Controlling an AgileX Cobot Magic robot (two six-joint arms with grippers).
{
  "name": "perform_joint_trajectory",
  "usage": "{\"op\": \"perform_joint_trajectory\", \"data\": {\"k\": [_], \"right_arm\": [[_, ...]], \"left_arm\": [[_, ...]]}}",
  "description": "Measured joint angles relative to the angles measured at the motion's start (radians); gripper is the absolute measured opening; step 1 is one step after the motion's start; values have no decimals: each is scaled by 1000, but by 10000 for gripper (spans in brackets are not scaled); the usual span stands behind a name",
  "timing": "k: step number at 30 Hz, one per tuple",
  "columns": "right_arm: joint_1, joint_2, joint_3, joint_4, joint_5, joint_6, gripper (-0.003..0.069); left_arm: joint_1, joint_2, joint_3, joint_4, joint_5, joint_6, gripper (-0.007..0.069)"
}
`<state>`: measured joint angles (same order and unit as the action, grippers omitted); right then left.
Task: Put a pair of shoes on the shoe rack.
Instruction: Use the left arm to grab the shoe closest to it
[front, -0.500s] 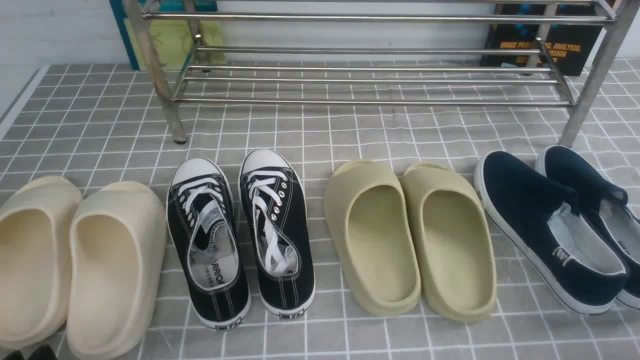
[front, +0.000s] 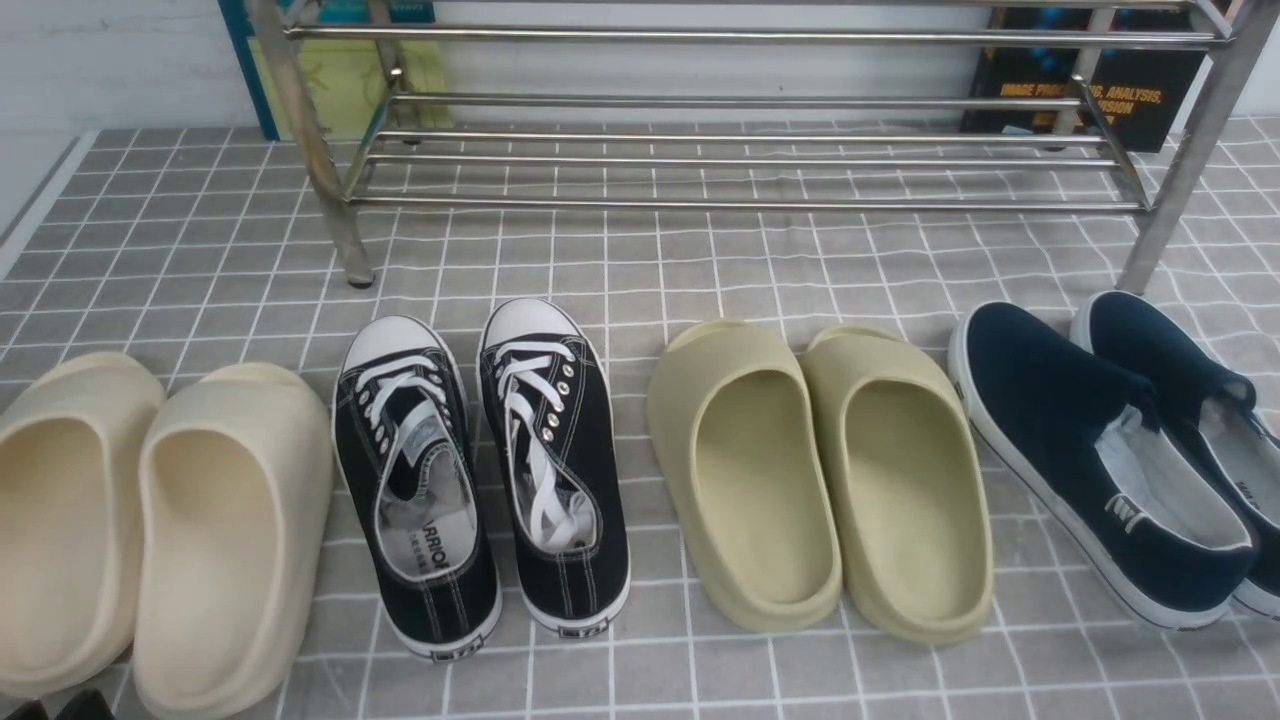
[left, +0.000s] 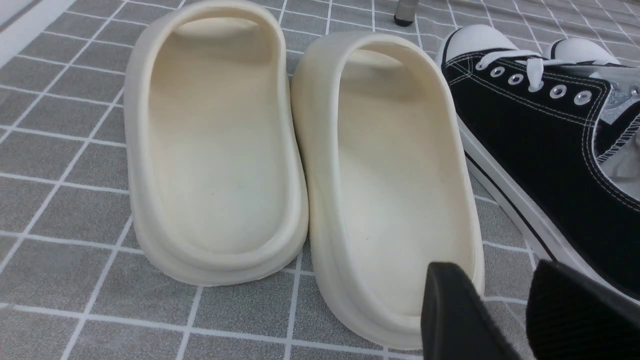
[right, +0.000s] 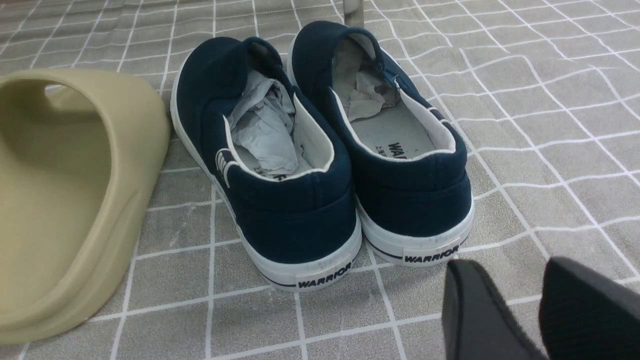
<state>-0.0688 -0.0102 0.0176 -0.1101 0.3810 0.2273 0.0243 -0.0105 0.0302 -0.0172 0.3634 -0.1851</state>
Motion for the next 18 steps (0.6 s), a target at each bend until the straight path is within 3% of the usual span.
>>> {"op": "perform_joint_trajectory", "data": {"k": [18], "right_arm": [[0, 0, 0, 0, 0, 0, 239]], "left_arm": [[0, 0, 0, -38, -8, 0, 239]]}}
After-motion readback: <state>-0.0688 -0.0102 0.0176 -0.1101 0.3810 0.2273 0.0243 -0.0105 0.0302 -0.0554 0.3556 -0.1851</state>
